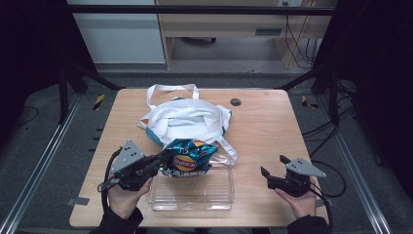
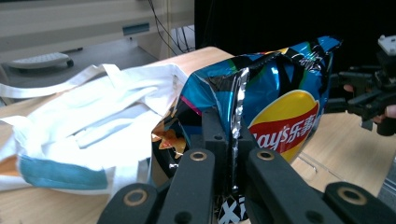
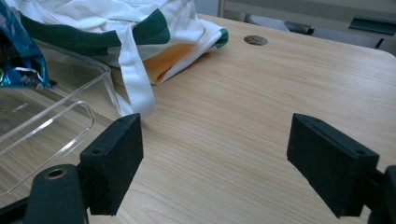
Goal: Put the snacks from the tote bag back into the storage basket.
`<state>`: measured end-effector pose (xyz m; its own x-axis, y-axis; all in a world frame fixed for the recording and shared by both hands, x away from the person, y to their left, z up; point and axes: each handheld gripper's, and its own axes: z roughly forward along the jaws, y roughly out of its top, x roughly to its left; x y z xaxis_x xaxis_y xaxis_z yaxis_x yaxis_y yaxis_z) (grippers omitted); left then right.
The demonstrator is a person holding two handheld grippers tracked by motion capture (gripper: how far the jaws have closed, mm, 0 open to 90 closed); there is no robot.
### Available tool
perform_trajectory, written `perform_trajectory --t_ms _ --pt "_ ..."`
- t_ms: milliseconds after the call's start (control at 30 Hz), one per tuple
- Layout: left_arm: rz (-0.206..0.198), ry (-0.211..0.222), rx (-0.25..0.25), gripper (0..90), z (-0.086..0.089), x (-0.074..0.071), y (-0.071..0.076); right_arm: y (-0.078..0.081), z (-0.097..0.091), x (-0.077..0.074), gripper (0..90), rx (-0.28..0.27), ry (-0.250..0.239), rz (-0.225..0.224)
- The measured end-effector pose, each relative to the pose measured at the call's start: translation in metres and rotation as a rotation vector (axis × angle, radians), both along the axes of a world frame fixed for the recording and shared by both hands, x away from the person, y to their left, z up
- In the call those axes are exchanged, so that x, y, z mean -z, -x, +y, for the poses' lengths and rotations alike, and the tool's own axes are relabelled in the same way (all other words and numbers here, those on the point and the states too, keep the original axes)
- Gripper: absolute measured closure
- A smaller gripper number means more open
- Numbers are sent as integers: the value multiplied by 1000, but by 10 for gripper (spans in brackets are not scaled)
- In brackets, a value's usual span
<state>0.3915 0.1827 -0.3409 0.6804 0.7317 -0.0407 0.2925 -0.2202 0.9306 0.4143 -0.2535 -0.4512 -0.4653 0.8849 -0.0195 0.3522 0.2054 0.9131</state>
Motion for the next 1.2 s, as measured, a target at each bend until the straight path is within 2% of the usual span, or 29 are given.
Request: perform_trajectory --t_ms 433,600,733,967,1200 --pt "66 -23 2 900 -8 20 -11 -1 0 1 187 -4 7 6" --pt "80 -31 -8 900 -10 26 -15 -1 0 1 187 -5 6 8" --pt "93 -16 -20 900 -8 30 -18 0 1 1 187 -6 4 9" --pt "102 -2 -38 898 -5 34 -25 -1 1 2 187 -9 8 11" --pt "67 -11 -38 863 -5 35 -27 -1 1 2 187 -7 8 12"
